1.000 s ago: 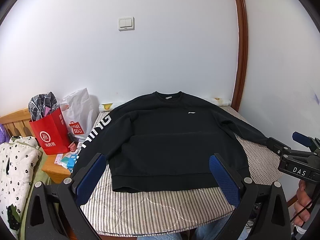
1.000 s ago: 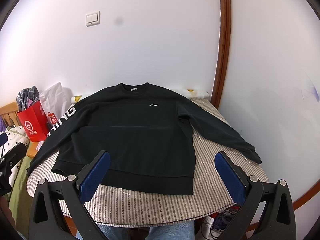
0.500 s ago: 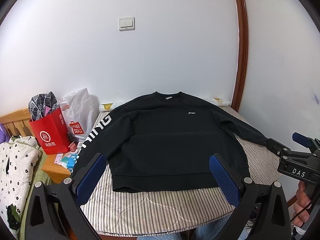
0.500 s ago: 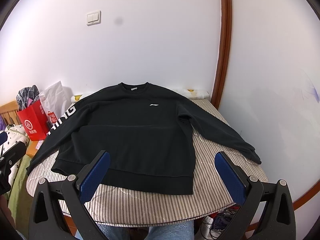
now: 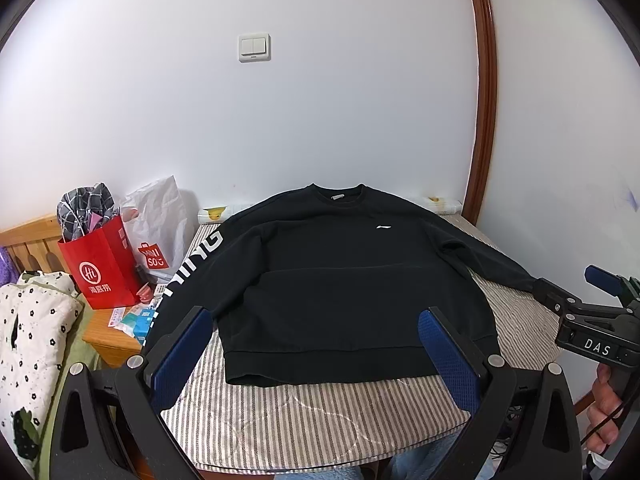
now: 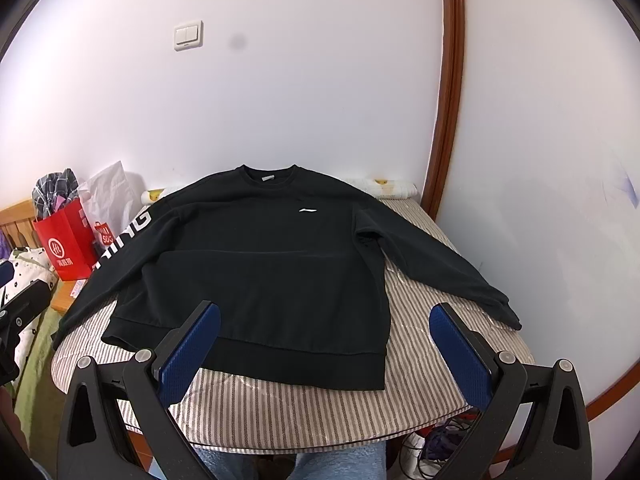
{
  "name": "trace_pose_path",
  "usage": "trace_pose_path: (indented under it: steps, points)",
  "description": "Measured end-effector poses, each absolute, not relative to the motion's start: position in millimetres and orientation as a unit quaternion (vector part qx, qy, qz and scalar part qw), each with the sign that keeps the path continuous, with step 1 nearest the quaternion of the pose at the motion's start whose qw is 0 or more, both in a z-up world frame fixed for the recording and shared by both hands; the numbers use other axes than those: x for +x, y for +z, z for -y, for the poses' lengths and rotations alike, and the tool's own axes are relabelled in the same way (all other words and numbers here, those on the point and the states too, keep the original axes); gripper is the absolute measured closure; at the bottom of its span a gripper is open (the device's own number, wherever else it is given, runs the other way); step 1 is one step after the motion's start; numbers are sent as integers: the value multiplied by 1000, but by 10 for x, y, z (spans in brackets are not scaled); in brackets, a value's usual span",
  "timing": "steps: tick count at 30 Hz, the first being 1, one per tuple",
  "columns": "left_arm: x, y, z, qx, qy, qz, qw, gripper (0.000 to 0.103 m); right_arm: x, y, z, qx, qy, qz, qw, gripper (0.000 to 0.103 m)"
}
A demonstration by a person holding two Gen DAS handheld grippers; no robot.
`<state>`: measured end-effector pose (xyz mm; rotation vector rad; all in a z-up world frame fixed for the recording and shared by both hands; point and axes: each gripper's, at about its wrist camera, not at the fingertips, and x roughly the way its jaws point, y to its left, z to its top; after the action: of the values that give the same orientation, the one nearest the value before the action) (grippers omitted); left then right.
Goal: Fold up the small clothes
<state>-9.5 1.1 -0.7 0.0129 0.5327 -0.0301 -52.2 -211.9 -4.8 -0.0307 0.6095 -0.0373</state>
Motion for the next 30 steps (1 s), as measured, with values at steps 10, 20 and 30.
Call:
trace_pose_path:
  steps: [10, 20, 30]
  points:
    - [31, -130, -102, -10, -32, -263, 964, 0, -481, -122, 2085, -22, -16, -295, 955, 0]
    - [544, -743, -558, -102, -53, -316, 942, 0, 9, -588, 1975, -48, -23, -332, 942, 0]
    - [977, -1493, -1164, -181, -11, -372, 910, 8, 419, -1006, 2032, -26, -15, -346, 938, 2]
